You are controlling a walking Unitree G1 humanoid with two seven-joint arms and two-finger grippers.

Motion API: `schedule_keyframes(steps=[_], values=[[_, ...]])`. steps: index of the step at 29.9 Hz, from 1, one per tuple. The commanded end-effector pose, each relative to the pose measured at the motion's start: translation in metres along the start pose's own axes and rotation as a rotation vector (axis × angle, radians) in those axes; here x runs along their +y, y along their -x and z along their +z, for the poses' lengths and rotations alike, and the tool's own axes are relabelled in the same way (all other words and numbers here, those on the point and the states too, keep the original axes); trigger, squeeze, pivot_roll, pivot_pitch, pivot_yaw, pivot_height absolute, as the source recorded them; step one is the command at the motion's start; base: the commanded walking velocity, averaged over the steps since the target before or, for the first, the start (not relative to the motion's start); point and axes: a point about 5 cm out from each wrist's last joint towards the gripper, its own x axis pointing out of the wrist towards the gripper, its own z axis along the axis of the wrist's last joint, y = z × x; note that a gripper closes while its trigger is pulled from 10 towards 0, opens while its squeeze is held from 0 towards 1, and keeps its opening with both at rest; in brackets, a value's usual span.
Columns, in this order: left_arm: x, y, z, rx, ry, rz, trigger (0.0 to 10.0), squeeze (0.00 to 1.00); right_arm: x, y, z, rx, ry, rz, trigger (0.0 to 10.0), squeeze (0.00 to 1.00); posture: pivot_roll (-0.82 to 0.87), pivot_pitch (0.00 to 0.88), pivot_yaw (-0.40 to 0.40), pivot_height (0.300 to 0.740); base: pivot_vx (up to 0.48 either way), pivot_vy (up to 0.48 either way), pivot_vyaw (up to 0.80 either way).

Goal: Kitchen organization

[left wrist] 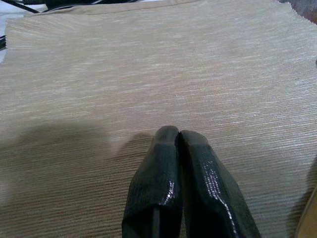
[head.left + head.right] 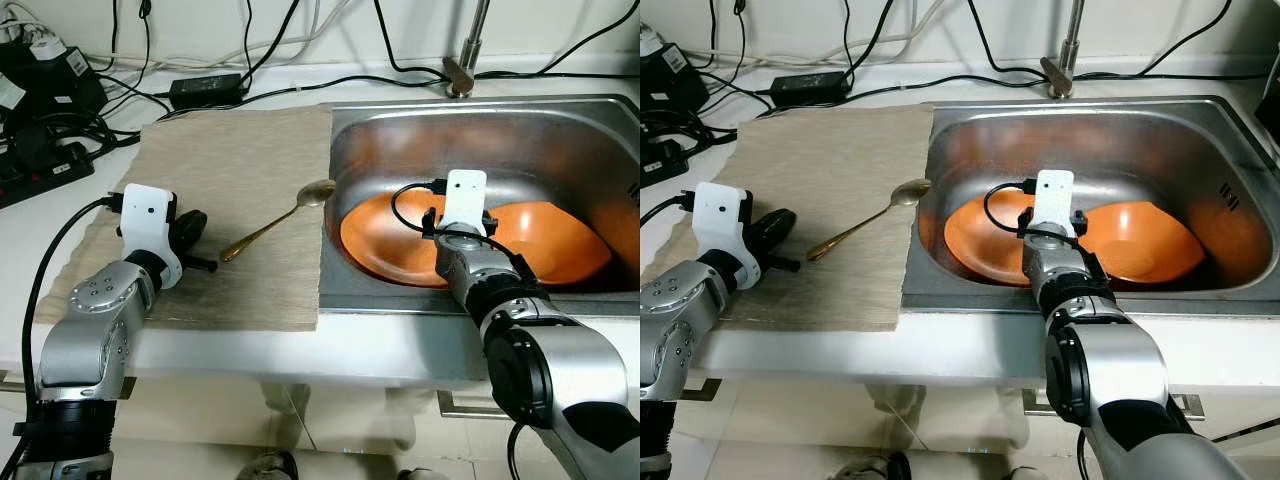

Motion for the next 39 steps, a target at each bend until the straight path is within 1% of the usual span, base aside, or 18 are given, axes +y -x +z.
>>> schedule_keyframes(steps=[1,3,7,9,13,15,16,17,20,24,25,26,28,29,33,34,36,39], values=[[0.001,-0.001,-0.001,0.013,0.007,-0.002,10.0,0.0,0.005,0.002,0.0,-0.003,0.018,0.008,10.0,0.0,0.04,0.084,0.117,0.74,0.0,0.0,0.0],[0.001,-0.002,-0.001,0.012,0.008,-0.002,10.0,0.0,0.006,0.002,0.001,-0.004,0.013,0.011,10.0,0.0,0.04,0.081,0.116,0.74,0.0,0.0,0.0],[0.001,-0.006,0.002,-0.009,0.014,0.012,10.0,0.0,0.012,0.003,0.015,-0.051,-0.008,0.046,10.0,0.0,0.04,0.067,0.108,0.74,0.0,0.0,0.0],[0.001,-0.009,0.005,-0.027,0.021,0.02,10.0,0.0,0.017,0.005,0.029,-0.099,-0.042,0.081,10.0,0.0,0.03,0.06,0.106,0.74,0.0,0.0,0.0],[0.0,-0.015,0.01,-0.056,0.032,0.032,10.0,0.0,0.027,0.01,0.058,-0.203,-0.074,0.165,10.0,0.0,0.02,0.036,0.098,0.74,0.0,0.0,0.0],[-0.001,-0.02,0.014,-0.082,0.048,0.044,10.0,0.0,0.037,0.017,0.078,-0.263,-0.149,0.262,10.0,0.0,0.02,0.022,0.092,0.74,0.0,0.0,0.0],[-0.001,-0.02,0.014,-0.082,0.048,0.044,10.0,0.0,0.037,0.017,0.078,-0.263,-0.149,0.262,10.0,0.0,0.02,0.022,0.092,0.74,0.0,0.0,0.0],[-0.003,-0.022,0.016,-0.096,0.051,0.047,10.0,0.0,0.044,0.021,0.086,-0.272,-0.195,0.324,10.0,0.0,0.01,0.014,0.089,0.74,0.0,0.0,0.0],[-0.005,-0.024,0.017,-0.101,0.053,0.045,10.0,0.0,0.05,0.025,0.094,-0.291,-0.222,0.366,10.0,0.0,0.01,0.007,0.085,0.74,0.0,0.0,0.0],[-0.004,-0.029,0.025,-0.13,0.053,0.05,10.0,0.0,0.064,0.037,0.113,-0.292,-0.382,0.519,10.0,0.0,0.0,0.0,0.074,0.74,0.0,0.0,0.0],[-0.003,-0.03,0.028,-0.139,0.051,0.052,10.0,0.0,0.065,0.038,0.115,-0.287,-0.415,0.541,10.0,0.0,0.0,0.0,0.073,0.74,0.0,0.0,0.0],[-0.003,-0.03,0.028,-0.139,0.051,0.052,10.0,0.0,0.065,0.038,0.115,-0.287,-0.415,0.541,10.0,0.0,0.0,0.0,0.073,0.74,0.0,0.0,0.0],[-0.001,-0.03,0.036,-0.161,0.045,0.057,10.0,0.0,0.065,0.041,0.117,-0.292,-0.458,0.576,10.0,0.0,0.0,0.0,0.073,0.74,0.0,0.0,0.0],[0.0,-0.029,0.045,-0.189,0.037,0.06,10.0,0.0,0.064,0.043,0.117,-0.292,-0.495,0.604,10.0,0.0,0.01,0.0,0.075,0.74,0.0,0.0,0.0],[-0.003,-0.026,0.055,-0.223,0.037,0.053,10.0,0.0,0.064,0.048,0.119,-0.321,-0.519,0.635,10.0,0.0,0.01,0.0,0.072,0.74,0.0,0.0,0.0],[-0.006,-0.024,0.061,-0.254,0.061,0.057,10.0,0.0,0.067,0.053,0.118,-0.346,-0.526,0.663,10.0,0.0,0.01,0.0,0.07,0.74,0.0,0.0,0.0],[-0.009,-0.025,0.06,-0.277,0.096,0.071,10.0,0.0,0.07,0.057,0.111,-0.386,-0.479,0.671,10.0,0.0,0.01,0.0,0.065,0.74,0.0,0.0,0.0],[-0.014,-0.027,0.05,-0.285,0.125,0.085,10.0,0.0,0.073,0.062,0.094,-0.425,-0.408,0.659,10.0,0.0,0.0,0.0,0.059,0.74,0.0,0.0,0.0]])
